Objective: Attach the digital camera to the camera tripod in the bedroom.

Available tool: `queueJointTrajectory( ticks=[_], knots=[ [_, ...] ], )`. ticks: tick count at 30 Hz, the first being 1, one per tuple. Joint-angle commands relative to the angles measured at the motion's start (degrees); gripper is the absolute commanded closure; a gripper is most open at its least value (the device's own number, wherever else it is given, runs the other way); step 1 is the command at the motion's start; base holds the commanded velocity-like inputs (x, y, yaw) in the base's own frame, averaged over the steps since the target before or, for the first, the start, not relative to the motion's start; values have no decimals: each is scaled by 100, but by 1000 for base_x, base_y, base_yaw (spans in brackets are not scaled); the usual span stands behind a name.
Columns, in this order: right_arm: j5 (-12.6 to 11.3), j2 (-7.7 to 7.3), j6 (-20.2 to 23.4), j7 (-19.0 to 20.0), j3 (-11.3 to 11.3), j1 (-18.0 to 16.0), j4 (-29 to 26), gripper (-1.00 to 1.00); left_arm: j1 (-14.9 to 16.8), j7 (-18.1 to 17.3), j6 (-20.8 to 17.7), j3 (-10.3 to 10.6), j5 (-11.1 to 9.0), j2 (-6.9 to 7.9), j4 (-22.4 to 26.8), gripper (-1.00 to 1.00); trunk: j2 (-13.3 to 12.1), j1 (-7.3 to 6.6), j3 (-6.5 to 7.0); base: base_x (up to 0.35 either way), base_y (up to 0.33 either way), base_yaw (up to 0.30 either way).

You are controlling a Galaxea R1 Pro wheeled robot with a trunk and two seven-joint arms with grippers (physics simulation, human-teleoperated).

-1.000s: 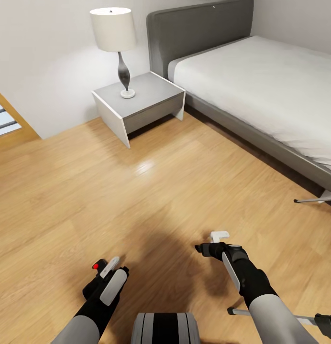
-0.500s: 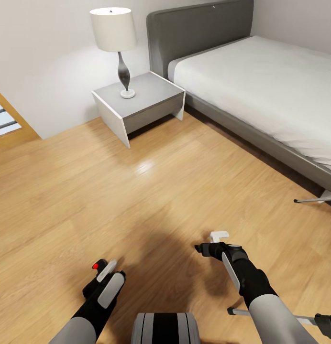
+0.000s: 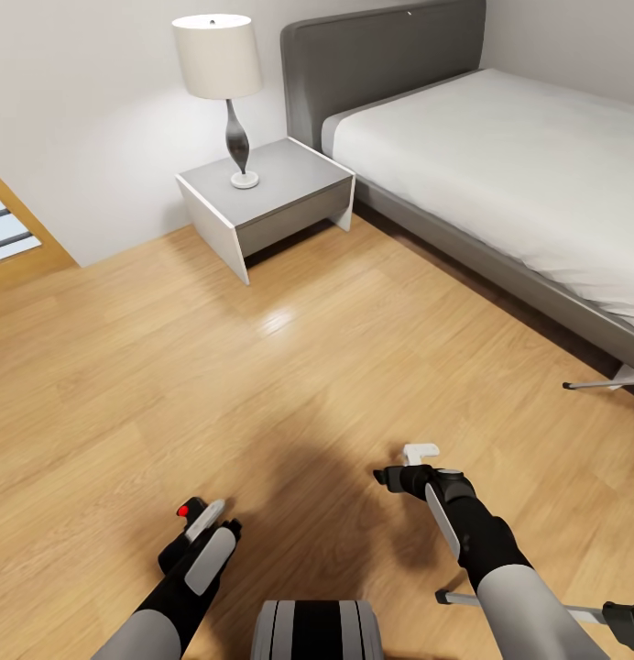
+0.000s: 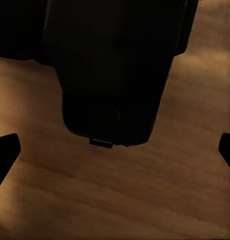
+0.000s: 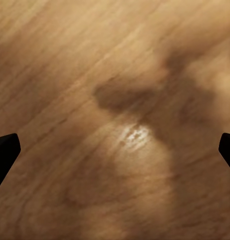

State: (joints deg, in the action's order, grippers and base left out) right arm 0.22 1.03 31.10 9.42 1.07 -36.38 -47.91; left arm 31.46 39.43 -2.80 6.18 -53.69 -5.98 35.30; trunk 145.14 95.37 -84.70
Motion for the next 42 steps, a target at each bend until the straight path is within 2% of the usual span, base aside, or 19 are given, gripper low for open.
queueJointTrajectory(
  ticks=[1, 4, 12, 16, 27, 42],
  knots=[
    [4, -1, 29, 12, -1, -1, -8, -100, 1, 7, -27, 22, 10, 5, 9, -100, 1, -1, -4, 0, 0, 0],
    [4, -4, 28, 11, -2, -1, -8, -100, 1, -73, -32, 45, 121, 5, 2, -100, 1, -1, -4, 0, 0, 0],
    [4, -6, 22, 8, -2, -1, -8, -100, 1, -193, -29, 100, 594, -1, -29, -100, 1, -1, -4, 0, 0, 0],
    [4, -5, 20, 2, -2, -1, -8, -100, 1, -213, -28, 111, 717, -15, -33, -100, 1, -1, -4, 0, 0, 0],
    [4, 0, 19, -14, -2, -1, -8, -100, 1, -224, -19, 113, 784, -9, -41, -100, 1, -1, -4, 0, 0, 0],
    [4, -3, 19, -33, -2, -1, -8, -100, 1, -225, -11, 106, 819, 34, -376, -100, 22, 38, -336, 0, 0, 0]
  ],
)
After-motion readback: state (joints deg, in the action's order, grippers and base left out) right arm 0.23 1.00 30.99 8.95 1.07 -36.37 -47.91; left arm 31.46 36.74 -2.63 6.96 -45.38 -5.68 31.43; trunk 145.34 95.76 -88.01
